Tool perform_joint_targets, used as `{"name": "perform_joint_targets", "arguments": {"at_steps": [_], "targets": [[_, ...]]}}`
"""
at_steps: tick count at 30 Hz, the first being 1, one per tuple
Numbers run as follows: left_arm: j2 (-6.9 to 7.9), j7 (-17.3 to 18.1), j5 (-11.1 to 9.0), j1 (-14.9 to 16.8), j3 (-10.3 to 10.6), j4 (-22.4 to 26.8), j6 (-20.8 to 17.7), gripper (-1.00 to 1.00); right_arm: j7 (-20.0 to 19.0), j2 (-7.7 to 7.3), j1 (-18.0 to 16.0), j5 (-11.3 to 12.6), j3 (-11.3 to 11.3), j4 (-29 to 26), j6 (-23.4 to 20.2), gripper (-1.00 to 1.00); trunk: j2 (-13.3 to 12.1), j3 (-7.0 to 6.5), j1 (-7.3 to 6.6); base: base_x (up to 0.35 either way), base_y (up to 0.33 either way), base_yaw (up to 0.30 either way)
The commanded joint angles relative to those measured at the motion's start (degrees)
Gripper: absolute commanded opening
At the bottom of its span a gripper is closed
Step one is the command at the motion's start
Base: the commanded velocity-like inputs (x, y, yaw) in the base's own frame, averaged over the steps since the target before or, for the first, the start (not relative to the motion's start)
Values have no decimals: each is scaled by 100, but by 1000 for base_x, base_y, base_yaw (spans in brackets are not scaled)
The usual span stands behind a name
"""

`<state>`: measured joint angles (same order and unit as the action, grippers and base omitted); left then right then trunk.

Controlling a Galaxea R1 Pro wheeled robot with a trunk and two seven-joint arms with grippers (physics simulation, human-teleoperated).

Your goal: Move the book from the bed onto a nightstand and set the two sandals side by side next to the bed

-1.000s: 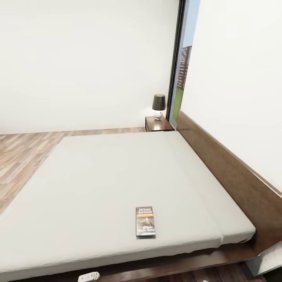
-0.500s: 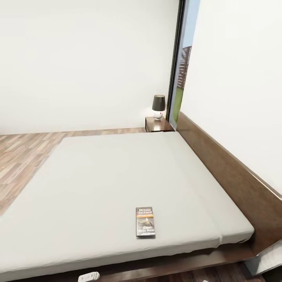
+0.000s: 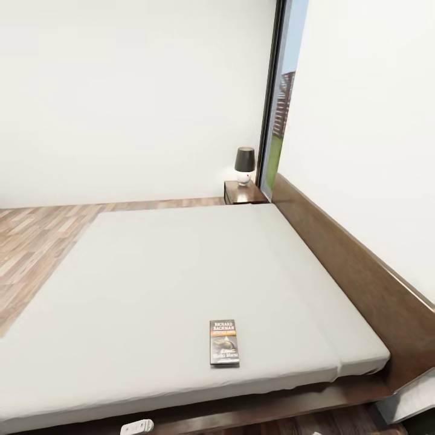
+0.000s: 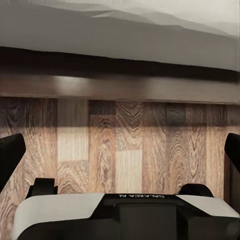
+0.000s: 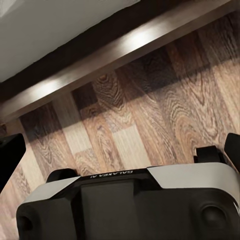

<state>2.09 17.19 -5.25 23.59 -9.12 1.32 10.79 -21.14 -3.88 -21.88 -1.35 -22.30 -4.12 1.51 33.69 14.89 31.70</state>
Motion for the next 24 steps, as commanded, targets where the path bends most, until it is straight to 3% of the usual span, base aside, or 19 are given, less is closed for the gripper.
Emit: {"name": "perform_joint_targets", "arguments": {"at_steps": [1,24], "targets": [[1,39,-55,5,-11,-9,2,100,-22,-1,-4,-15,-29,7,16,100,-34,-10,-21,0,0,0],[1,35,-57,5,-11,-9,2,100,-22,-1,-4,-15,-29,8,16,100,-957,-423,-526,0,0,0]]}}
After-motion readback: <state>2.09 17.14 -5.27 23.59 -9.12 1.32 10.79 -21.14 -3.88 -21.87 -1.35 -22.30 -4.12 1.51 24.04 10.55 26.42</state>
